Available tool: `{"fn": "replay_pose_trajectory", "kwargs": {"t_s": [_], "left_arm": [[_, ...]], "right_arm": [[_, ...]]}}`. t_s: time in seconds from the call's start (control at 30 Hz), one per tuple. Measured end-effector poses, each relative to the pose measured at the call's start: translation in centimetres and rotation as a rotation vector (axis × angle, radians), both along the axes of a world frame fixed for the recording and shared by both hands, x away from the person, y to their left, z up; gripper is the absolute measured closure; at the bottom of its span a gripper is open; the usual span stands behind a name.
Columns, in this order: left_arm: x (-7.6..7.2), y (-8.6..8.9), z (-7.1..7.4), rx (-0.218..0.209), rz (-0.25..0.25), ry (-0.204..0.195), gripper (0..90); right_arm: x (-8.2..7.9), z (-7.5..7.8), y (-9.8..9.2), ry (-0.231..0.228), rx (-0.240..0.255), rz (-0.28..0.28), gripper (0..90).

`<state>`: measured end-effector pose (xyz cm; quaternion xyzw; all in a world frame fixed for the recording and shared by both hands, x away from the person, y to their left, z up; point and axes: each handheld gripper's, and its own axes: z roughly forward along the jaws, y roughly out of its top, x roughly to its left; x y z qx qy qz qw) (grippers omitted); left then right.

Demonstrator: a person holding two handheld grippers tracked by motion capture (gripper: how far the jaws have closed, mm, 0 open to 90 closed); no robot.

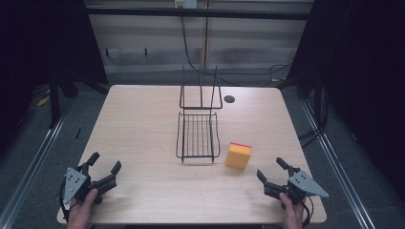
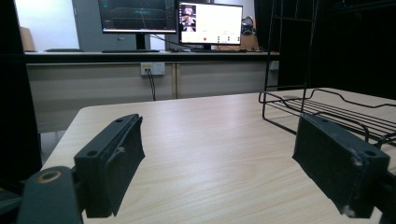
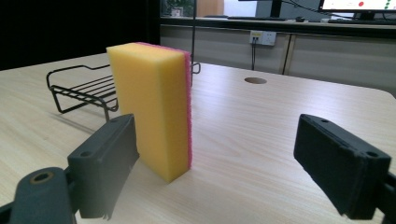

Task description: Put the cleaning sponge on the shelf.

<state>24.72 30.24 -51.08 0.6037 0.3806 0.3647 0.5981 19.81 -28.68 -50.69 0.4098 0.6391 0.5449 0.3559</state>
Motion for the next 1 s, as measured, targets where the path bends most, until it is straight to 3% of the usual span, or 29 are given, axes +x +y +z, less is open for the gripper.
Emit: {"fn": "replay_pose_trajectory", "kwargs": {"t_s": [0.17, 0.4, 0.57, 0.63, 0.77, 1.0], "left_arm": [[0.02, -0.01, 0.00, -0.001, 0.001, -0.001, 15.6], [0.02, -0.01, 0.00, -0.001, 0.001, -0.001, 15.6], [0.03, -0.01, 0.00, -0.001, 0.001, -0.001, 15.6], [0.02, -0.01, 0.00, -0.001, 0.001, -0.001, 15.5], [0.03, -0.01, 0.00, 0.000, 0.002, -0.001, 15.6], [0.02, -0.02, 0.00, -0.001, 0.001, -0.001, 15.6]], "right_arm": [[0.12, 0.02, -0.35, 0.023, 0.042, -0.005, 13.0], [0.09, 0.12, -0.51, 0.069, 0.052, 0.003, 13.1], [0.14, 0.26, -0.62, 0.157, 0.051, 0.009, 13.1], [0.32, 0.26, -0.69, 0.196, 0.084, 0.060, 13.2], [0.41, 0.26, -0.76, 0.219, 0.068, 0.127, 14.1], [0.53, 0.91, -0.65, 0.196, 0.086, 0.190, 17.9]]}}
